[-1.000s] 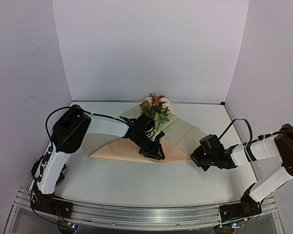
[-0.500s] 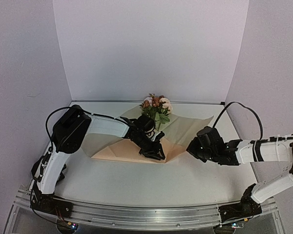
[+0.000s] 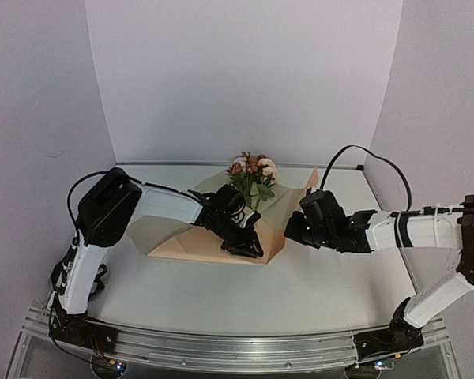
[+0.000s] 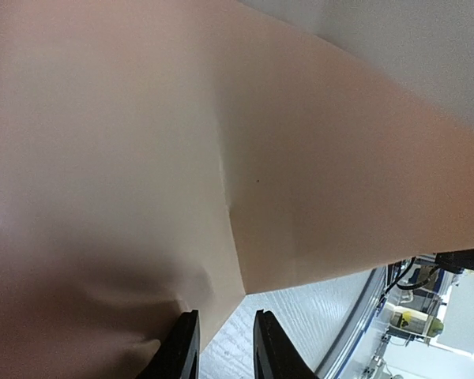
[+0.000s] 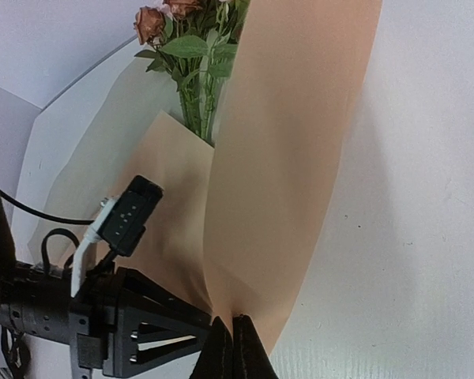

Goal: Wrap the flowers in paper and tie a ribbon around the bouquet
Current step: Fold the one-fourth-folded wrapping paper at the center of the board.

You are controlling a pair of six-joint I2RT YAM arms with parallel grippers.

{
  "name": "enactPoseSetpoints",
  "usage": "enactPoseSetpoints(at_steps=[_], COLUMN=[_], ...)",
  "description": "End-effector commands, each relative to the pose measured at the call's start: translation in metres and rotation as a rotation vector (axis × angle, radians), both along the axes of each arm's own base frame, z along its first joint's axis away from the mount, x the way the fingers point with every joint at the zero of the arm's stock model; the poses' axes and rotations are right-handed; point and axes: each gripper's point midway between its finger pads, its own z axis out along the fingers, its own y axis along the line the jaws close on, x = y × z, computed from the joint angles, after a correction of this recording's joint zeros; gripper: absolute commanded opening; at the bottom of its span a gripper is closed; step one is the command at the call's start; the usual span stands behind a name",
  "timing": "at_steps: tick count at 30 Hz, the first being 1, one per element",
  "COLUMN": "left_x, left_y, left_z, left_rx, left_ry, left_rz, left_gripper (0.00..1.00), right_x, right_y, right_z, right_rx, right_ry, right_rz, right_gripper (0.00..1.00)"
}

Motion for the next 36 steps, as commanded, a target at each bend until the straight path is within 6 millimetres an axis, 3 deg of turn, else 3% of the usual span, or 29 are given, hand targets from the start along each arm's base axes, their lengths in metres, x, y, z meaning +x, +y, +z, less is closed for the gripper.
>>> enactPoseSetpoints(at_steps=[1,6,10,14,23,29,36], left_x=[0.035,0.041,0.022,0.002,0.010,0.010,0.010], left_y=[0.015,0.078,0.118,0.135,0.138,0.139,0.139], left_z=[0.086,0.090,0.064,0.037,0.005,-0.012,-0.015], left_rx=[-0.173,-0.150,-0.053,0.013,0.069,0.089,0.092], left_ry=[-0.108,-0.078,-0.020,0.032,0.044,0.065,0.066], left_rz=[0.094,0.190,0.180,0.168,0.209,0.220,0.222], left_gripper=[0.26,0.25,0.18,0.13,0.11,0.10,0.10], right_x=[0.004,0.007,0.009,0.012,0.018,0.027,0.043], right_y=[0.013,0.016,0.020,0.020,0.037,0.076,0.118], right_z=[0.006,0.005,0.005,0.007,0.016,0.025,0.004], right_rx=[-0.025,-0.052,-0.064,-0.080,-0.079,-0.037,0.007], right_ry=[0.001,0.006,0.010,0.006,0.003,0.006,0.053], right_rz=[0.050,0.060,0.075,0.075,0.114,0.191,0.251], right_gripper=[0.00,0.00,0.00,0.00,0.00,0.00,0.00])
